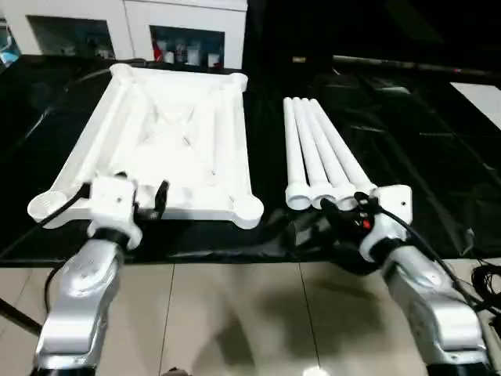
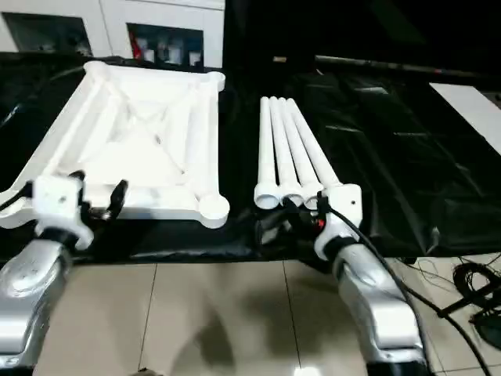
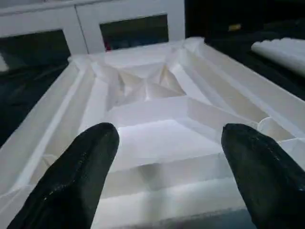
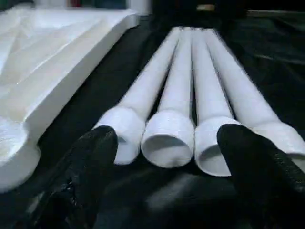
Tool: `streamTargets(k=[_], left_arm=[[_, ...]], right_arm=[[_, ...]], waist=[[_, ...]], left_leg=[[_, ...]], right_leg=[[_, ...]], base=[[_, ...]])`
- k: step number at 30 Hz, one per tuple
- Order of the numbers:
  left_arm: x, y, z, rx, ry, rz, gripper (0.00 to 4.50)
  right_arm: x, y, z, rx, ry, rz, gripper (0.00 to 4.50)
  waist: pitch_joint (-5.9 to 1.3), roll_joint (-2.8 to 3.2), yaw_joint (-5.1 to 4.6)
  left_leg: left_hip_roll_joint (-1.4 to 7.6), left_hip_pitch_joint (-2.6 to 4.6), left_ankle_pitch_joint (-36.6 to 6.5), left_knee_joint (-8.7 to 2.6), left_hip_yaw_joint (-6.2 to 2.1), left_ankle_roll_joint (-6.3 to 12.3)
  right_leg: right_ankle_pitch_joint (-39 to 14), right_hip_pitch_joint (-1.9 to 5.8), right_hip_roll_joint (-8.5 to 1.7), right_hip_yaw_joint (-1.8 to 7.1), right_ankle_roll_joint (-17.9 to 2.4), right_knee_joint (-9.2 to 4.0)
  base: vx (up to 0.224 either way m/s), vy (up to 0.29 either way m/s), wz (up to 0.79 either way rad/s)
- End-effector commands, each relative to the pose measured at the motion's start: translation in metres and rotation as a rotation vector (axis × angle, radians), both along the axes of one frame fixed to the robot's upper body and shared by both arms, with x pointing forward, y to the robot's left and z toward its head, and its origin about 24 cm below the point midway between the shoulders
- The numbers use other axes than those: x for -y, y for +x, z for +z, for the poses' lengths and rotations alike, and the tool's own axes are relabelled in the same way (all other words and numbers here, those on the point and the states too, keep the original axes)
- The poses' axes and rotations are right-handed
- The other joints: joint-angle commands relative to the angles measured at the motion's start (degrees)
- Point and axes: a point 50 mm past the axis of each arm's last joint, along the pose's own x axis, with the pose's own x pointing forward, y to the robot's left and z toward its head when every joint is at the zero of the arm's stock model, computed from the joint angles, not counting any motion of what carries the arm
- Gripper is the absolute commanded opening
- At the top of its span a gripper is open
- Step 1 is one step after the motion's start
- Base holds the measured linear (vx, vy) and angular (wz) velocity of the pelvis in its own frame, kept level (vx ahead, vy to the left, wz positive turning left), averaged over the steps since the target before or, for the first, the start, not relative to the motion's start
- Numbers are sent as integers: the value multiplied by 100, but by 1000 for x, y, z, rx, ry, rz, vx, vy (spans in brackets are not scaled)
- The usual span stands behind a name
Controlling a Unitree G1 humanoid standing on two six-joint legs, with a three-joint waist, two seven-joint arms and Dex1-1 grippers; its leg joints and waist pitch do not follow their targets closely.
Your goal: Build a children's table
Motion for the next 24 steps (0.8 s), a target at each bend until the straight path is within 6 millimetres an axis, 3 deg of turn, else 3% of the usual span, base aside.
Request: streamTargets(k=[1, 2, 3, 4, 5, 7, 10, 13, 14, 17, 18, 19, 20, 21, 22, 23, 24], left_arm=[[6, 1, -4, -8, -40, 24, 403], [10, 3, -5, -13, -57, 18, 403], [14, 6, -6, -19, -58, 26, 403], [15, 8, -6, -6, -54, 31, 403], [18, 12, -6, -6, -43, 23, 403], [22, 17, -5, -2, -4, 23, 403], [31, 20, -1, 5, -15, -22, 403], [37, 27, -1, -34, -32, -22, 403], [39, 29, 0, -39, -20, -35, 403], [41, 29, 2, -24, 2, -59, 403], [41, 29, 2, -25, -3, -52, 403], [41, 29, 3, -28, -10, -50, 403], [41, 29, 4, -25, -8, -51, 403], [40, 29, 5, -23, -5, -51, 403], [40, 28, 5, -23, -4, -53, 403], [40, 28, 5, -27, -7, -60, 403], [40, 28, 5, -29, -5, -65, 403]], right_arm=[[3, 5, 3, 2, 6, -32, 377], [3, 7, 5, 12, -3, -32, 377], [3, 11, 7, 19, -15, -32, 377], [1, 13, 8, 22, -24, -30, 377], [-5, 16, 9, 25, -36, -17, 377], [-11, 20, 9, 20, -39, -1, 377], [-11, 21, 9, 17, -57, 7, 377], [-11, 21, 7, 19, -77, 26, 377], [-11, 23, 8, 28, -83, 36, 377], [-13, 26, 10, 40, -80, 46, 377], [-13, 28, 10, 38, -80, 45, 377], [-14, 29, 10, 38, -86, 55, 377], [-18, 30, 12, 45, -94, 71, 377], [-20, 30, 13, 50, -99, 80, 377], [-22, 31, 14, 52, -104, 88, 377], [-23, 31, 15, 52, -104, 94, 377], [-23, 32, 15, 53, -106, 98, 377]], waist=[[-340, 260, 69], [-327, 159, 50], [-352, 243, 48], [-349, 224, 53], [-349, 153, 56], [-359, 205, 87], [-384, 220, 101], [-385, 169, 109], [-386, 194, 145], [-388, 184, 148], [-359, 65, 181], [-378, 166, 120], [-422, 199, 92], [-400, 254, 75], [-352, 266, 45], [-299, 319, 44], [-255, 316, 17]], left_leg=[[194, 101, -703, -378, -136, -320], [200, 90, -771, -383, -120, -282], [196, 97, -752, -365, -116, -276], [189, 91, -744, -363, -115, -269], [178, 84, -685, -355, -92, -200], [181, 69, -570, -352, -100, -132], [194, 67, -521, -346, -107, -148], [182, 61, -456, -338, -92, -103], [180, 71, -443, -331, -91, -81], [183, 47, -409, -332, -96, -25], [19, -259, -314, -402, -288, 419], [6, -245, -499, -445, -324, 685], [-19, -206, -667, -332, -414, 1123], [-30, -220, -888, -321, -439, 1305], [-26, -268, -1041, -346, -472, 1325], [-21, -210, -1565, -382, -485, 1197], [-37, -197, -2064, -394, -475, 985]], right_leg=[[834, 178, -412, 254, -863, -331], [784, 182, -386, 253, -881, -368], [793, 181, -378, 252, -899, -368], [767, 184, -373, 251, -910, -365], [681, 186, -368, 260, -925, -390], [509, 173, -386, 260, -876, -372], [617, 165, -380, 252, -879, -353], [792, 168, -369, 249, -903, -340], [773, 159, -376, 250, -909, -341], [745, 167, -391, 245, -920, -340], [900, 392, -482, -18, -902, -320], [618, 414, -481, -138, -848, -377], [206, 450, -617, -222, -914, -481], [-289, 537, -655, -325, -1072, -591], [-683, 590, -651, -393, -1057, -640], [-1665, 672, -638, -518, -1017, -783], [-2491, 779, -619, -598, -937, -900]], base=[[0, 0, 0], [0, 0, 0], [0, 0, 0], [0, 0, 0], [0, 0, 0], [0, 0, 0], [0, 0, 0], [0, 0, 0], [0, 0, 0], [0, 0, 0], [0, 0, 0], [-18, -6, 18], [-7, -11, 50], [-7, -11, 50], [19, -5, 61], [29, 8, 60], [29, 8, 60]])
